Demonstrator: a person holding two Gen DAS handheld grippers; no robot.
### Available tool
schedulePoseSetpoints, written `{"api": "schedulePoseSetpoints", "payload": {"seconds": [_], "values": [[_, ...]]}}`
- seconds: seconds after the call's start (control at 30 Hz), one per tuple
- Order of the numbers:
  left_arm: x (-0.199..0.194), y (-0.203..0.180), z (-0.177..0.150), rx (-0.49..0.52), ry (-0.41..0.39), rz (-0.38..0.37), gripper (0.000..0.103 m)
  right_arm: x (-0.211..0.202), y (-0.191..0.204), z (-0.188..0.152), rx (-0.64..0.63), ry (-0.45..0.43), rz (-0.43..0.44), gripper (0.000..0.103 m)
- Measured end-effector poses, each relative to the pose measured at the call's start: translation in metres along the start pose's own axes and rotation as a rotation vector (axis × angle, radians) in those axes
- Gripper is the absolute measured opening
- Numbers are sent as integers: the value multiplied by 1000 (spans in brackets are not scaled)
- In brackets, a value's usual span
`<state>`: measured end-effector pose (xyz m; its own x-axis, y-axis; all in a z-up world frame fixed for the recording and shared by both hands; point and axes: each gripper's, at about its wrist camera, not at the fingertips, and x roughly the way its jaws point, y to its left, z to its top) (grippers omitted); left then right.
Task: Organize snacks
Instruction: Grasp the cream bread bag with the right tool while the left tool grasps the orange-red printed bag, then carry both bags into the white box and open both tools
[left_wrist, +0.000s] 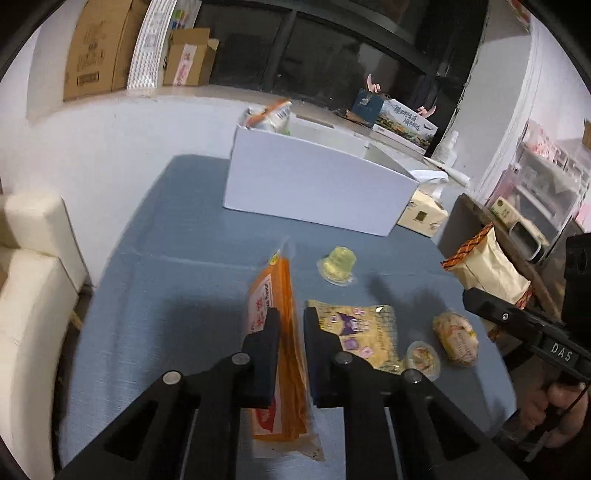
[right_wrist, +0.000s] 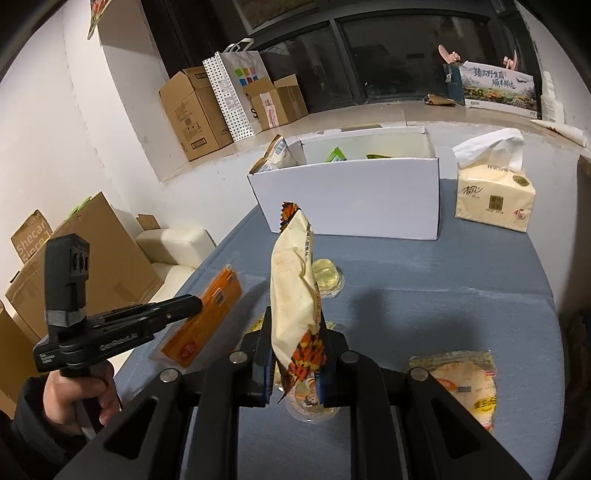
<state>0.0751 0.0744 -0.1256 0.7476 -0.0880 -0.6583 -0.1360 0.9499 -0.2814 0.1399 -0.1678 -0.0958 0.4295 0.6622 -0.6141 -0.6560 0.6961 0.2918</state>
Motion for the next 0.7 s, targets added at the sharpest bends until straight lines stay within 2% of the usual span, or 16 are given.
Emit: {"api": "schedulePoseSetpoints", "payload": {"seconds": [0.13, 0.17, 0.2, 0.23, 0.3, 0.33, 0.4, 0.47, 0.5, 0.57, 0.63, 0.7], "values": [[0, 17, 3, -27, 26, 1, 15, 0, -1, 1, 4, 1, 0, 17], [-1, 21, 3, -19, 39, 11, 16, -1, -1, 0, 2, 1, -2, 17], [-2, 24, 4, -17, 36, 56, 19, -1, -1, 0, 2, -1, -2, 17], [0, 26, 3, -10, 54, 87, 37, -1, -1, 0, 1, 0, -1, 17], [13, 27, 1, 2, 111, 104, 56, 1, 0, 0, 1, 2, 0, 17], [17, 29, -2, 3, 117, 101, 57, 1, 1, 0, 0, 2, 2, 17], [29, 31, -6, 1, 130, 90, 57, 2, 2, 0, -10, 4, 0, 17], [39, 36, -10, -29, 156, 86, 50, 2, 3, -1, -13, 10, -1, 17], [38, 36, -12, -27, 150, 80, 35, 2, 3, -1, -13, 11, -1, 17], [37, 36, -12, -31, 144, 58, 31, 1, 3, -1, -17, 9, -7, 17], [33, 38, -10, -50, 131, 24, 21, 2, 1, -1, -8, 12, -5, 17], [27, 38, -8, -55, 109, 24, 16, 3, 1, -1, -5, 15, -5, 17]]}}
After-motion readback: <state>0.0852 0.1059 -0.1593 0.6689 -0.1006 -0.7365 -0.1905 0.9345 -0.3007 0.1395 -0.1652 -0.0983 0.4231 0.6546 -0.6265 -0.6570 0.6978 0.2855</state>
